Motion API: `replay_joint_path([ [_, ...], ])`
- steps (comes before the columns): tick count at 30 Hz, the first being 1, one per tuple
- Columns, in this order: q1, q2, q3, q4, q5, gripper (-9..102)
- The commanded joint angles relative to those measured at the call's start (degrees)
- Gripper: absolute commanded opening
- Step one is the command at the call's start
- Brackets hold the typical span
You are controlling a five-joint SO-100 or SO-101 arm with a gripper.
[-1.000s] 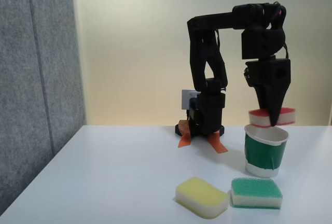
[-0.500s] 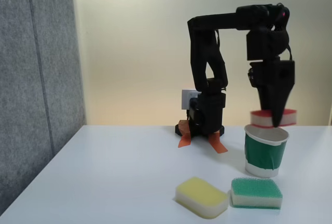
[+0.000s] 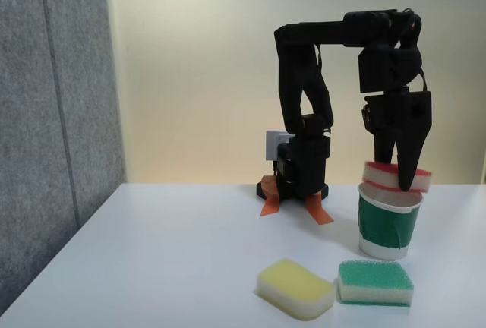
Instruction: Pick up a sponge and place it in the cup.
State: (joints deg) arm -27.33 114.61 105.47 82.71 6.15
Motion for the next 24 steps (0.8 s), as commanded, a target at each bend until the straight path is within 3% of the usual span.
replay_joint_path([
  [1, 0.09, 2.29, -0.26, 0.09, -1.05, 25],
  [12, 3.08, 2.02, -4.57, 1.67, -6.33, 25],
  [17, 4.75, 1.49, -11.07, 7.29, -7.91, 0],
  [21, 6.77, -0.53, -18.37, 12.13, -10.37, 0],
  [24, 8.96, 0.88, -18.02, 8.96, -11.87, 0],
])
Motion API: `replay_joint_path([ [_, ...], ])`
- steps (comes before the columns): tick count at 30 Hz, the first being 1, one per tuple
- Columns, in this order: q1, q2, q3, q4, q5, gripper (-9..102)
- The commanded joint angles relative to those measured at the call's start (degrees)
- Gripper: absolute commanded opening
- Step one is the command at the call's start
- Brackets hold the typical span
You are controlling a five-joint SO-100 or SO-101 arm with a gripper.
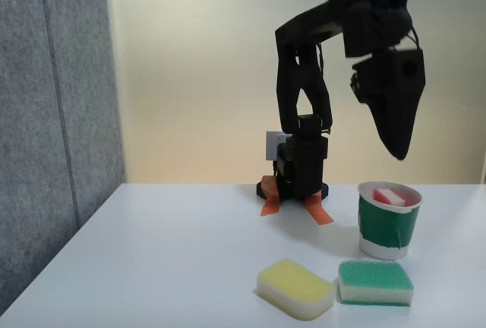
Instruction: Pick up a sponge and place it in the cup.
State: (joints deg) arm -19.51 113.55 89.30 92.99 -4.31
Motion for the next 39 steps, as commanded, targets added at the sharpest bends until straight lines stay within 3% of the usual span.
replay_joint_path([
  [1, 1.93, 2.72, -1.14, -3.78, -1.76, 0],
  [8, 10.90, 3.34, -1.67, -17.93, -13.80, 0],
  [20, 18.11, 17.67, 34.63, -59.77, -13.62, 0],
  [32, 22.68, 30.32, 59.15, -76.38, -11.43, 0],
  [39, 25.58, 40.52, 72.33, -77.70, -7.56, 0],
])
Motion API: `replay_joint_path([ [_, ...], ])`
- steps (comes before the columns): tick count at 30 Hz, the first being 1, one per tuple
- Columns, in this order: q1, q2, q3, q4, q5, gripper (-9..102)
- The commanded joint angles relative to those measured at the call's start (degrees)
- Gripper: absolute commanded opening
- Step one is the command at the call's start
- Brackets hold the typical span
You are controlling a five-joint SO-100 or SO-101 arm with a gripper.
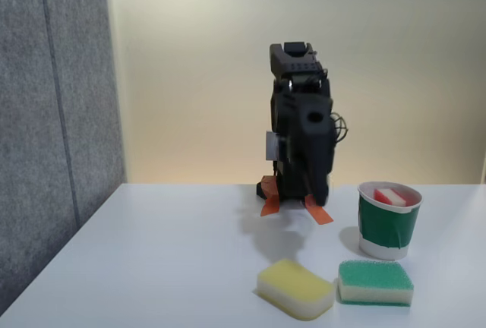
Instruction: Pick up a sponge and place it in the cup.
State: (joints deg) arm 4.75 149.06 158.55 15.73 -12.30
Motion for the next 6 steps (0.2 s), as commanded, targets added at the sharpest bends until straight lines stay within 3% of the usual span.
replay_joint_path([
  [1, 1.67, 6.77, 5.01, -0.44, 1.23, 0],
  [6, 2.72, 17.05, 15.12, -0.18, 3.69, 0],
])
